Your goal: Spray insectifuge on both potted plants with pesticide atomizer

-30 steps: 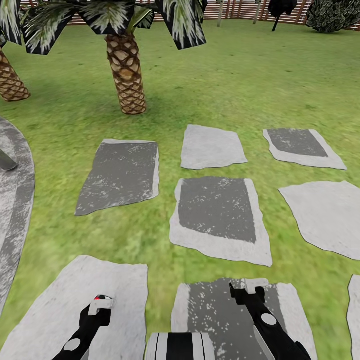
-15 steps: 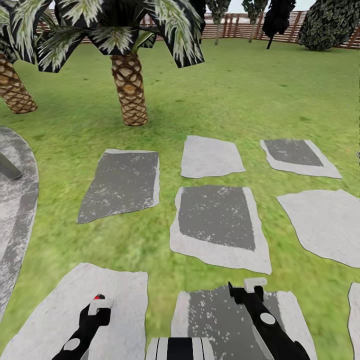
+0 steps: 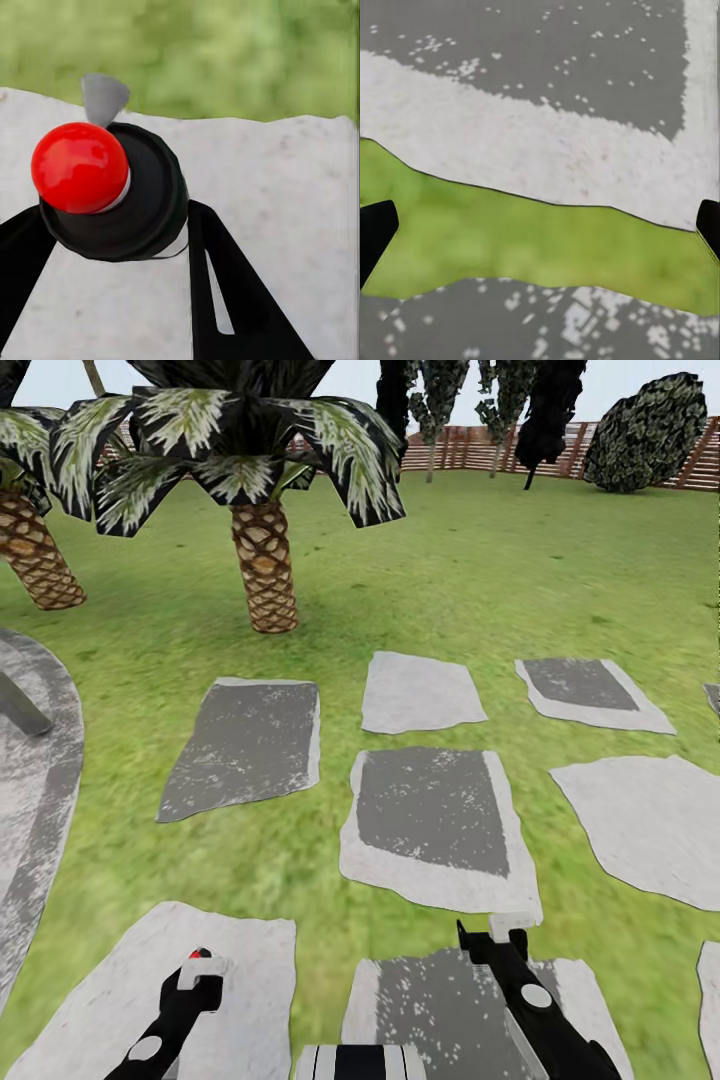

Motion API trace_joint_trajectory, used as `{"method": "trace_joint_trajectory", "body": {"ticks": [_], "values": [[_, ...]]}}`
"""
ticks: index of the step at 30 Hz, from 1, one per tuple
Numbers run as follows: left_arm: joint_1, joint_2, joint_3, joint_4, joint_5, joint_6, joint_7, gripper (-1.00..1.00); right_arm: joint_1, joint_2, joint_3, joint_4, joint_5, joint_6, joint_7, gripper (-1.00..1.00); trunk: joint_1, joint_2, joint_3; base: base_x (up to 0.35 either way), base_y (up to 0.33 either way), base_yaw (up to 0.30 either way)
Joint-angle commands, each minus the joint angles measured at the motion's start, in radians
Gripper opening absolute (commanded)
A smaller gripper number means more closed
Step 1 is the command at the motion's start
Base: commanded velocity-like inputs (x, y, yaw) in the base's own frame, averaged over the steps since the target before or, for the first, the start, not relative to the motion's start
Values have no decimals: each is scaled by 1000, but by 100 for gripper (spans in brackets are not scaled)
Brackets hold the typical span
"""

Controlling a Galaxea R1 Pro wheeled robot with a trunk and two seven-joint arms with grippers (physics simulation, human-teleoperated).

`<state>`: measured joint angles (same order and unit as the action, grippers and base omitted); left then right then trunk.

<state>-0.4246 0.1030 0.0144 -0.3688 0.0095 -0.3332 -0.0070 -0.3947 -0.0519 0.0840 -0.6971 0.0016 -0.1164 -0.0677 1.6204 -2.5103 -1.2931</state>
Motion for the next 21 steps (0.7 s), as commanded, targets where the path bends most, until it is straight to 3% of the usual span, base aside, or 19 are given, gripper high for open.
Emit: {"method": "trace_joint_trajectory", "body": {"ticks": [1, 3, 5, 9, 16, 21], "values": [[4, 16, 4, 5, 2, -2, 1, -100, 0, -2, 3, -3, -1, -9, -7, 100, -1, 0, 5, 0, 0, -59], [36, 44, 15, 7, 5, -2, 6, -100, 1, -3, 1, 23, -1, -16, -8, 100, -1, 1, 16, 0, 0, -63], [71, 54, 54, 7, 9, -4, 27, -100, 1, 0, 2, 88, -2, -59, -9, 100, -2, 1, 26, 0, 0, -65], [131, 59, 110, 8, 12, -7, 39, -100, 2, 2, 2, 286, -2, -235, -9, 100, -4, 2, 48, 0, 0, -46], [187, 59, 120, 8, 13, -36, 41, -100, 2, -3, 2, 535, -1, -436, -8, 100, -7, 4, 86, 0, 0, -6], [195, 52, 120, 10, 14, -86, 41, -100, 2, -5, 2, 610, 0, -472, -7, 100, -10, 5, 113, 0, 0, 0]]}}
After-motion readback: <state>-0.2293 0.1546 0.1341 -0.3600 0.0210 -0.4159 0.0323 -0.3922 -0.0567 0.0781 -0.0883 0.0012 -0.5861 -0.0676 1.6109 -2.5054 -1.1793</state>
